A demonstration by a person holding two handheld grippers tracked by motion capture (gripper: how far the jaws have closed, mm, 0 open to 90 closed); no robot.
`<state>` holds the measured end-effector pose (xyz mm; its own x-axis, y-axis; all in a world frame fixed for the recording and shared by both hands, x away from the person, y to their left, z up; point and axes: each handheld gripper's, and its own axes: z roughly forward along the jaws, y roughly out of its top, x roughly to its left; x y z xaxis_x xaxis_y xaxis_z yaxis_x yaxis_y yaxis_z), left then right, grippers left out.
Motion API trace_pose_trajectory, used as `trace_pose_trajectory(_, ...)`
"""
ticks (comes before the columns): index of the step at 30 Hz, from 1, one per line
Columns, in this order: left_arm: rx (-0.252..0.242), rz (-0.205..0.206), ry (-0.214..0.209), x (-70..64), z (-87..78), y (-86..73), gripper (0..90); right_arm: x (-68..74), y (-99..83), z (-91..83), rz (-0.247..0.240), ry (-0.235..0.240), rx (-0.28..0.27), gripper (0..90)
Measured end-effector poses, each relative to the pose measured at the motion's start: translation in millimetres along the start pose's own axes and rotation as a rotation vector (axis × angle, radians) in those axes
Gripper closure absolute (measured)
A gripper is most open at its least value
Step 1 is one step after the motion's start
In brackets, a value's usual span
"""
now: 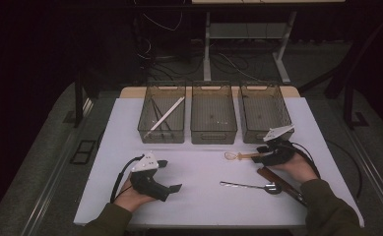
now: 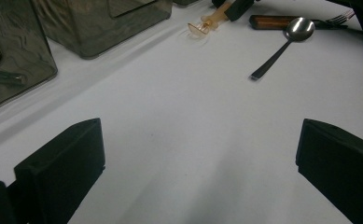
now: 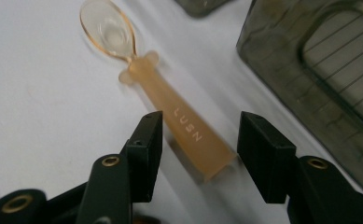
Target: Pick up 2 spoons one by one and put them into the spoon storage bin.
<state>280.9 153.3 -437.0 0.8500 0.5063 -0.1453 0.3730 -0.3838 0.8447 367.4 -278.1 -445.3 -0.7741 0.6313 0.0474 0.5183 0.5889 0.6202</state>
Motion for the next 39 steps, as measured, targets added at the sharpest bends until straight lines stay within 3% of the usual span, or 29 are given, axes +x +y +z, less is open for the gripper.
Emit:
trace_pose_trajectory(13, 0.002, 0.004, -0.002, -0.4, 1.1, -0.1, 0.4, 3.0, -0.5, -0.5, -0.067, 0.015, 0.002, 60.7)
trace_pose_trajectory(20, 0.002, 0.006, -0.002, -0.5, 1.3, -0.1, 0.5, 5.0, -0.5, -1.2, -0.101, 0.036, 0.002, 72.3)
trace_pose_trajectory(32, 0.009, 0.015, 0.0, -0.5, 1.4, -0.4, 0.6, 5.2, -1.0, -2.4, -0.11, 0.044, -0.001, 73.7)
trace_pose_trajectory(39, 0.006, 0.017, 0.004, 0.4, 0.3, -0.7, 0.6, 5.6, -2.6, -6.3, -0.09, 0.069, 0.0, 73.7)
